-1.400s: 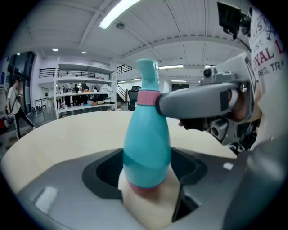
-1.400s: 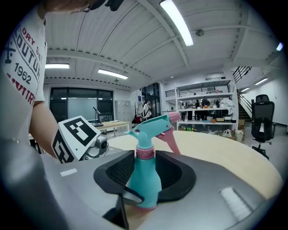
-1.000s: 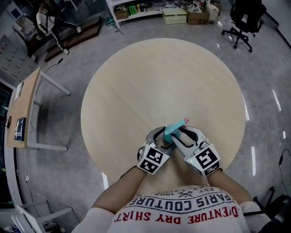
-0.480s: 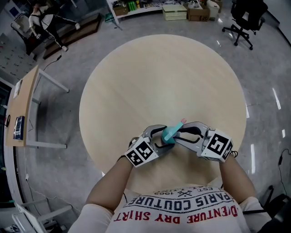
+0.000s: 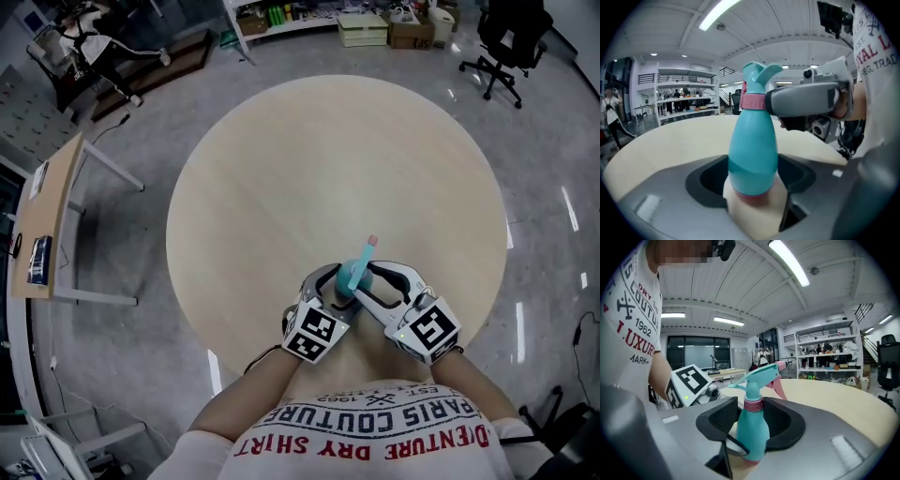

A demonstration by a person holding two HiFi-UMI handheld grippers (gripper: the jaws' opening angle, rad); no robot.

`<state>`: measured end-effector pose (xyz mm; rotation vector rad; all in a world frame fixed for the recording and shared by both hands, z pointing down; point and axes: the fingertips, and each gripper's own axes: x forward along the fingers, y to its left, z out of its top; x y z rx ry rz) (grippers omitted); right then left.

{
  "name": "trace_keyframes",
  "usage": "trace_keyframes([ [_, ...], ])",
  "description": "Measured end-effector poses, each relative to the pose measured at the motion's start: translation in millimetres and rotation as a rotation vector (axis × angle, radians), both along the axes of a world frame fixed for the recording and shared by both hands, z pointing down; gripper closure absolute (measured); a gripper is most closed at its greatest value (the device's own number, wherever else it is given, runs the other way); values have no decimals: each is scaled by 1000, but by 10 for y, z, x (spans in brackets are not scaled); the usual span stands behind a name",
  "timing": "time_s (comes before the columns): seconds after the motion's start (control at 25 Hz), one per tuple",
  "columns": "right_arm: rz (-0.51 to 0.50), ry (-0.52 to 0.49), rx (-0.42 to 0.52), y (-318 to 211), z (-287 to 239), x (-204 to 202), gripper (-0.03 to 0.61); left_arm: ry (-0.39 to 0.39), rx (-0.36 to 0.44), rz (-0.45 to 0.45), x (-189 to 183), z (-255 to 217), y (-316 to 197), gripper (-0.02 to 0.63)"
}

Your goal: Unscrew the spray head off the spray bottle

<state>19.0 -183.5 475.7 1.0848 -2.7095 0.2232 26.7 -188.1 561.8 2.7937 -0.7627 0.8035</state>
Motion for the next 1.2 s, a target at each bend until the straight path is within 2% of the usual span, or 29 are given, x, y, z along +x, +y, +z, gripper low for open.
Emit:
trace_keyframes([
  [0.2, 39, 32, 31, -44, -24, 7, 442, 3, 6, -62, 17, -8, 32, 290],
  [0.32, 5, 27, 36, -3, -22, -5, 445, 11, 2, -37, 23, 1, 68, 290],
  [0.44, -125, 21, 28, 93, -25, -37, 448, 18, -5, 104, 16, 14, 168, 290],
  [0.64, -476, 46, 19, 274, -45, -25, 449, -3, -7, 473, 32, -14, 352, 290],
  [0.72, -540, 42, -2, 295, -32, -38, 448, -24, -17, 544, 26, -10, 377, 290],
  [0.8, -539, 16, -30, 297, -29, -48, 446, -29, -29, 559, 30, 5, 390, 290],
  [0.88, -489, 3, -32, 249, -27, -17, 443, -20, -29, 516, 37, 12, 347, 290],
  [0.92, -438, -13, -35, 207, -39, 14, 440, -13, -21, 468, 38, 12, 296, 290],
  [1.04, -241, -67, -25, 73, -88, 149, 316, 18, -5, 215, 4, 1, 62, 290],
  [1.12, -133, -79, -13, 15, -73, 198, 316, 31, -2, 52, -17, -9, -44, 290],
  [1.2, -61, -84, -5, -21, -43, 166, 318, 33, 15, -49, -7, -22, -74, 290],
])
